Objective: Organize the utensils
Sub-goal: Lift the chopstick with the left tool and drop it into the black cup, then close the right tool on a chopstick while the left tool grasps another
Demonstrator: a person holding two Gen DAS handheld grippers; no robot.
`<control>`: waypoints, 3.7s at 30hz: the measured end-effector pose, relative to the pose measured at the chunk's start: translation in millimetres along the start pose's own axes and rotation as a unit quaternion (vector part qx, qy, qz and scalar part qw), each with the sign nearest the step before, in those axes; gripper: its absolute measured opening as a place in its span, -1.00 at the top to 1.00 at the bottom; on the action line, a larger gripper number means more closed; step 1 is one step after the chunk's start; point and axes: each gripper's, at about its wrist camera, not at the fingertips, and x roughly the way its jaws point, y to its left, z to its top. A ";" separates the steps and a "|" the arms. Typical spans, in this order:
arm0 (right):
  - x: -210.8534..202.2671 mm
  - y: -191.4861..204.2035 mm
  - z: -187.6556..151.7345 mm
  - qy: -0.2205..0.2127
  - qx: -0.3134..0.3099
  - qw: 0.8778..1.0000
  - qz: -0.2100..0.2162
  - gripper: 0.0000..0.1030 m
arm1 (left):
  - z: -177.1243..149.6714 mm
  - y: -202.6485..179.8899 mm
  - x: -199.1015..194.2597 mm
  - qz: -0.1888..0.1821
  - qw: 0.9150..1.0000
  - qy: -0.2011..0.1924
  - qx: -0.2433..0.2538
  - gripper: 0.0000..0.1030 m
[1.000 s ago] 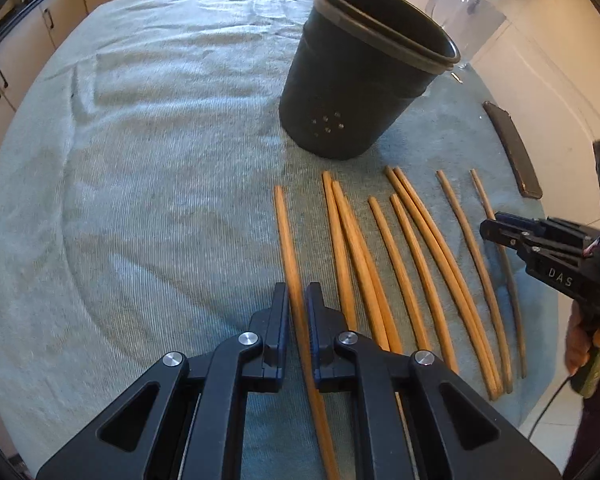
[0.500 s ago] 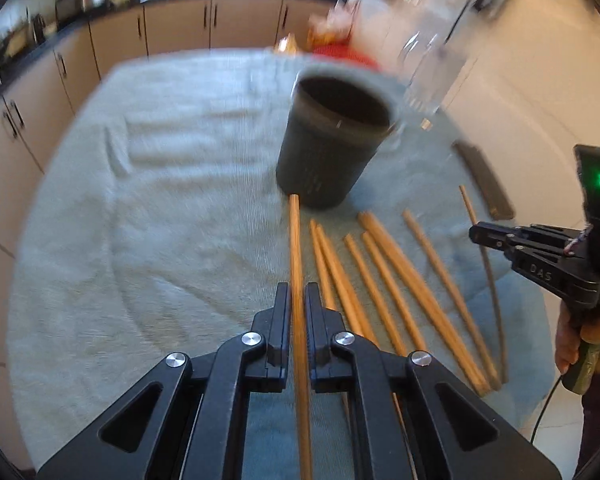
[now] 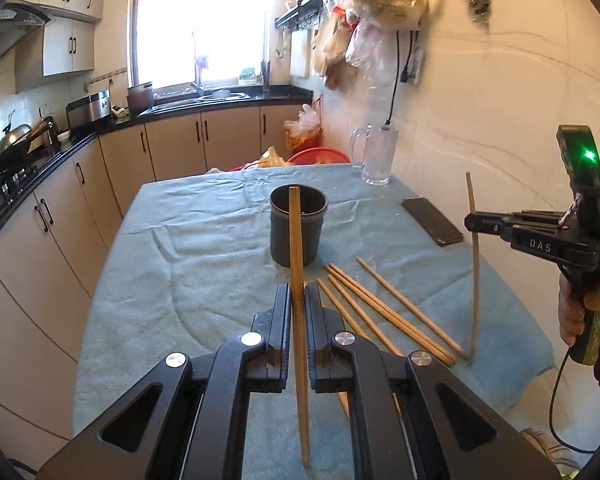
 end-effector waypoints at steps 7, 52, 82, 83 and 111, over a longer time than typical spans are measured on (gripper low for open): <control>-23.1 12.5 2.7 -0.029 -0.010 0.999 0.009 0.87 | 3.0 4.2 -19.1 -0.022 0.999 -0.019 -0.029 0.88; 145.1 14.0 140.6 -0.032 0.075 0.995 0.065 0.86 | 162.0 49.7 139.1 0.016 0.993 -0.042 -0.110 0.22; 125.5 -28.9 -28.3 0.123 0.061 0.990 0.042 0.24 | -6.3 34.8 102.6 -0.003 0.987 0.092 -0.130 -0.27; 127.2 -29.0 -34.9 0.128 0.062 0.989 0.044 0.24 | -12.5 28.6 109.4 -0.007 0.987 0.105 -0.121 -0.22; 143.8 -34.1 -55.2 0.178 0.029 0.983 -0.029 0.84 | -46.5 13.5 157.4 0.041 0.971 0.227 -0.064 0.86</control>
